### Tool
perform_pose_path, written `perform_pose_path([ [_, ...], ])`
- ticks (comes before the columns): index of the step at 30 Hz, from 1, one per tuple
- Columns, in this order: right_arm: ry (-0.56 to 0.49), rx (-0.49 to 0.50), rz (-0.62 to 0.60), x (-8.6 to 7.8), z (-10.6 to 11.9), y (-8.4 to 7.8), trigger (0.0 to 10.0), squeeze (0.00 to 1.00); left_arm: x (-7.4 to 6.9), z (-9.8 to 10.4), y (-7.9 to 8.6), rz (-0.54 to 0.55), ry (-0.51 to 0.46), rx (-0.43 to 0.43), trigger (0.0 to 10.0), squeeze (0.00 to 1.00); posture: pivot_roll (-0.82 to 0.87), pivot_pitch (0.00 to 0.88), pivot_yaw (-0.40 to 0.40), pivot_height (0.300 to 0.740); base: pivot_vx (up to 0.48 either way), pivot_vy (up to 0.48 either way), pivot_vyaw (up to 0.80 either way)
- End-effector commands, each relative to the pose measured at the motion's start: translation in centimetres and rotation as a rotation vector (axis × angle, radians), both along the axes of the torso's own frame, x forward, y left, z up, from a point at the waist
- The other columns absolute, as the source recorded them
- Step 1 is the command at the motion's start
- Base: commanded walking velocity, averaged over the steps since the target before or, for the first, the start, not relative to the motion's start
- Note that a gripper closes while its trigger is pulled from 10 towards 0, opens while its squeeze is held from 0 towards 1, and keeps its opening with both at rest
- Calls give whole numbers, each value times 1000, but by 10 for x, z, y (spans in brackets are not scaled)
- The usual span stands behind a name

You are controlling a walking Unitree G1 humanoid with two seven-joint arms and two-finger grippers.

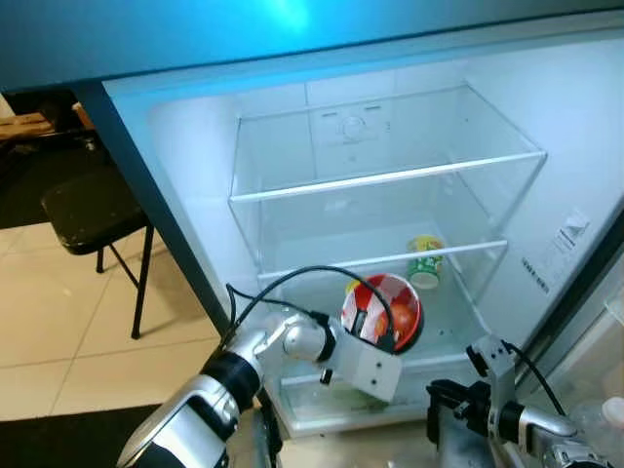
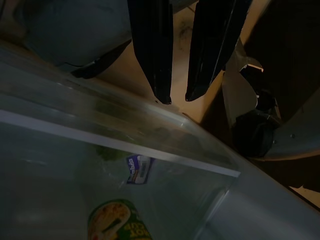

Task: Restocking fridge

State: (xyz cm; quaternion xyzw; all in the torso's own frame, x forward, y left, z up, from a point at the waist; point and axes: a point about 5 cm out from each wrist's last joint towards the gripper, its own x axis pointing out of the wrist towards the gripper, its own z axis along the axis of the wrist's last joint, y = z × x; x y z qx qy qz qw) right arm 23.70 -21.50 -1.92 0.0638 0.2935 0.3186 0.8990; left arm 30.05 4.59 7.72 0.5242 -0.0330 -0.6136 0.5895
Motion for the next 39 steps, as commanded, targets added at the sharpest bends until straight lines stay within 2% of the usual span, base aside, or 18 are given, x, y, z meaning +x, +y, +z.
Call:
perform_pose_path([
  [1, 2, 23, -3, 0, -1, 4, 10000, 0, 8, 12, 0, 23, -33, -40, 10000, 0, -82, 0, 42, 440, 0, 0, 0],
  [3, 1, 26, 0, 0, 0, 5, 10000, 0, 12, 14, 0, 40, -57, -30, 10000, 0, -84, 0, 43, 440, 0, 0, 0],
  [6, -1, 43, 14, 0, 0, 8, 10000, 0, 29, 28, 1, 107, -120, -39, 10000, 0, -86, 0, 47, 440, 0, 0, 0],
  [8, 0, 46, 19, 0, 0, 9, 10000, 0, 35, 34, 0, 126, -135, -46, 10000, 0, -89, 0, 48, 440, 0, 0, 0],
  [13, 1, 48, 26, 0, 0, 10, 10000, 0, 42, 45, -1, 145, -134, -41, 10000, 0, -95, 0, 54, 440, 0, 0, 0],
  [15, 0, 53, 34, -1, 0, 11, 10000, 0, 53, 57, 1, 198, -148, -46, 10000, 0, -100, 0, 61, 440, 0, 0, 0],
  [23, -6, 57, 52, -2, 0, 15, 10000, 0, 74, 73, 10, 363, -133, -66, 10000, 0, -108, 0, 74, 440, 0, 0, 0],
  [25, -20, 53, 56, 0, 1, 16, 10000, 0, 81, 79, 14, 465, -95, -118, 10000, 0, -117, 0, 80, 440, 0, 0, 0],
  [26, -20, 53, 56, 0, 1, 16, 10000, 0, 81, 79, 14, 465, -95, -118, 10000, 0, -117, 0, 80, 440, 0, 0, 0],
  [29, -55, 47, 61, 4, 6, 17, 10000, 0, 85, 79, 15, 559, -17, -185, 10000, 0, -124, 0, 82, 440, 0, 0, 0],
  [33, -94, 54, 62, 8, 11, 16, 10000, 0, 85, 76, 15, 611, 43, -230, 10000, 0, -126, 0, 82, 440, 0, 0, 0],
  [34, -136, 67, 61, 11, 16, 14, 10000, 0, 85, 73, 15, 640, 80, -247, 10000, 0, -127, 0, 82, 440, 0, 0, 0],
  [35, -136, 67, 61, 11, 16, 14, 10000, 0, 85, 73, 15, 640, 80, -247, 10000, 0, -127, 0, 82, 440, 0, 0, 0],
  [37, -220, 96, 71, 16, 28, 12, 10000, 0, 84, 67, 17, 697, 163, -289, 10000, 0, -130, 0, 83, 440, 0, 0, 0],
  [39, -220, 96, 71, 16, 28, 12, 10000, 0, 84, 67, 17, 697, 163, -289, 10000, 0, -130, 0, 83, 440, 0, 0, 0],
])
